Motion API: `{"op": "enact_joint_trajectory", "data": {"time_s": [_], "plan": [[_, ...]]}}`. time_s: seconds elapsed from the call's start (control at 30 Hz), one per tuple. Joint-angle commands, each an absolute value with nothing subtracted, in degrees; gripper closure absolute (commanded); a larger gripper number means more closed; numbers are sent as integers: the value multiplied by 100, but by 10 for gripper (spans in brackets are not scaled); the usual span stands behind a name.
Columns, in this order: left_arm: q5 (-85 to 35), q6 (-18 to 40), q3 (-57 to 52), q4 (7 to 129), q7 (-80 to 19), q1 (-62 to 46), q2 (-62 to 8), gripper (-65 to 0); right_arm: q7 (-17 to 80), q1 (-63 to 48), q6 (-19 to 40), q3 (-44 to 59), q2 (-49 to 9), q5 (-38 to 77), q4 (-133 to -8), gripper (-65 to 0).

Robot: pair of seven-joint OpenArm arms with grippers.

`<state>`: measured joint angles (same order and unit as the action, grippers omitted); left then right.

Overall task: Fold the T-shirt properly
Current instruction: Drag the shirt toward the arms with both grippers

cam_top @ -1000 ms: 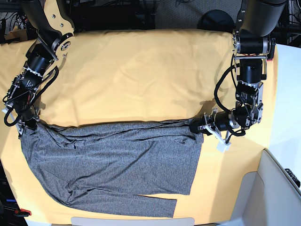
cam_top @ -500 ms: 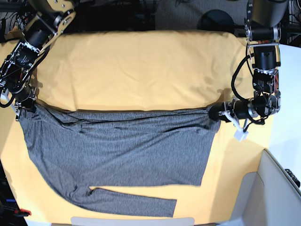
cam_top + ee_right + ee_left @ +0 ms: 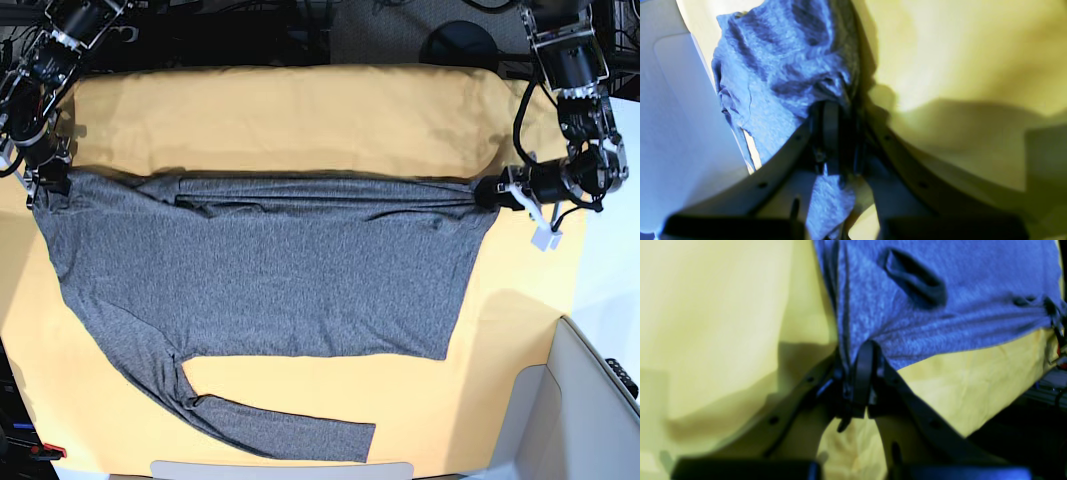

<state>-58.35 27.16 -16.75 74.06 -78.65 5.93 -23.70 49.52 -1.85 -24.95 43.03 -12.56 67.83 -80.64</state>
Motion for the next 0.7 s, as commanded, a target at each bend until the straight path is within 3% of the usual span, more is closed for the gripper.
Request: {"op": "enact_joint_trajectory", "data": {"time_s": [0.0,0.33,0.67], "plan": [[-5815,2703,-1815,7609,-7855,576,-2536,-2,4840,-391,-2844,4347,-1349,6484,-8101,0],[-5815,2703,-2440,8462,-8000,-374,-2536,-2,4840,-1499,-2844,4541,-1560,7213,-8470,0],[-5815,2703,-2466,8532,-8000,-910,-2536,-2,4848,-2044,-2844,4611,-1569,7618,-8505,0]]}}
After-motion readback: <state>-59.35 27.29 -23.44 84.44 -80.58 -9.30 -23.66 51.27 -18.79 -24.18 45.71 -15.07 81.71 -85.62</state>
